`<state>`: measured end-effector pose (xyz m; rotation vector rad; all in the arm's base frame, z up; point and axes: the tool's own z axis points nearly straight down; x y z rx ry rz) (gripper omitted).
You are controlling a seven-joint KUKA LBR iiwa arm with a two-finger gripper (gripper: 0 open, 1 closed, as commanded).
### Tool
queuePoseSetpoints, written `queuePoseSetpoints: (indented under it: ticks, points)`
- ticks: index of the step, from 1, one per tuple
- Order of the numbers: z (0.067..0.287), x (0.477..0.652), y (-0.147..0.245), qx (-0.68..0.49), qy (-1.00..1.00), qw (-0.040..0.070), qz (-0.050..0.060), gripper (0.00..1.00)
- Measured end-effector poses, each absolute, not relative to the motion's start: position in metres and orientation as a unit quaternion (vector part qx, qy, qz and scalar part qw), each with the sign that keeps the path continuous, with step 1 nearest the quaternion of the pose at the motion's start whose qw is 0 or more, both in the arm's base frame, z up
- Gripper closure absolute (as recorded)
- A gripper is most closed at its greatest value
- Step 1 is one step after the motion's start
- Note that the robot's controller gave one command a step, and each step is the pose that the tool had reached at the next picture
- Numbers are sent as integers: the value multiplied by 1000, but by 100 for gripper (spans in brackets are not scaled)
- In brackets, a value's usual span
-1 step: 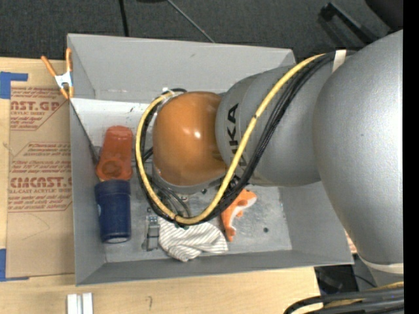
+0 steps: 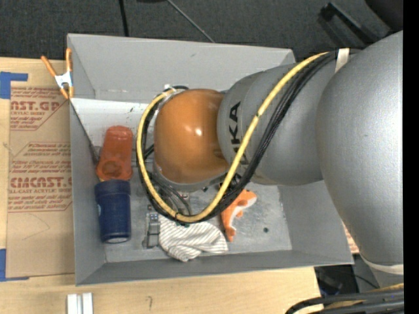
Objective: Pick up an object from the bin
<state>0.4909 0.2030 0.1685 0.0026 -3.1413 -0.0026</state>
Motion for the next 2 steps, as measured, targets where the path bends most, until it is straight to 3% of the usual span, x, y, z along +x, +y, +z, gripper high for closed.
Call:
queuePoseSetpoints:
  ticks: [1,2]
  points:
    - [143,483,161,-25,-1000,-1,-1,0]
    - [138,501,142,-11,-1000,0,1,0]
